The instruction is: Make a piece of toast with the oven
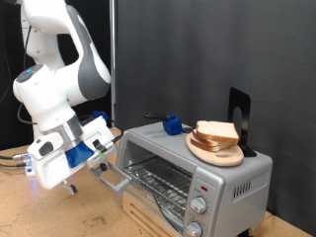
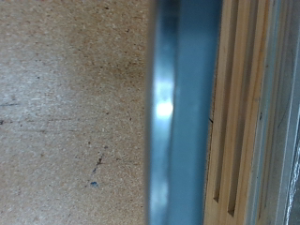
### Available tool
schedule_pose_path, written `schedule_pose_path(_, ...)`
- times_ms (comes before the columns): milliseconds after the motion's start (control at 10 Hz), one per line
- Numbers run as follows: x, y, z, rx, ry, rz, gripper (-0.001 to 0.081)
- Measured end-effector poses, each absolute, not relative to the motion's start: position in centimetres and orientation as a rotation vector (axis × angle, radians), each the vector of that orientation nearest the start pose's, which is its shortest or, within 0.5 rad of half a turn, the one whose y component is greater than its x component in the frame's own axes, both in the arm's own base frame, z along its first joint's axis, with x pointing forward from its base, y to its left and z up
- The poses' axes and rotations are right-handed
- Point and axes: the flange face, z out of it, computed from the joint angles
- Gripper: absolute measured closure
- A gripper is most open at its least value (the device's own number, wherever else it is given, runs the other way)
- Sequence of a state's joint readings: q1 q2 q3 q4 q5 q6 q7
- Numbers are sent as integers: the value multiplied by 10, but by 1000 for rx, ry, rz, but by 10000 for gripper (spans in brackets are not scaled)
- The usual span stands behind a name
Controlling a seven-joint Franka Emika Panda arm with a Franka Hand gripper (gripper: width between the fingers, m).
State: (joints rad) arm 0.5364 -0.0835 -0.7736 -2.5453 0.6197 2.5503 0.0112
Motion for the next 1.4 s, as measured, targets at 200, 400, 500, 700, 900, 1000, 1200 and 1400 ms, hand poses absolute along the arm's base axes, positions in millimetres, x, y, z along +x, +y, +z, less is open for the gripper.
schedule_pose_path(200, 434, -118, 300, -2552, 978, -119, 124)
schedule_pose_path(400, 427, -121, 301, -2579, 967, -120, 124)
schedule_pose_path(500, 425, -121, 298, -2603, 992, -134, 124)
schedule_pose_path(700, 422, -116, 290, -2628, 1031, -156, 124)
schedule_pose_path(900, 419, -114, 287, -2636, 1026, -152, 124)
schedule_pose_path(1000, 418, -114, 285, -2641, 1009, -150, 124)
schedule_pose_path(1200, 413, -115, 287, -2577, 951, -139, 124)
schedule_pose_path(1400, 413, -119, 287, -2621, 953, -127, 124)
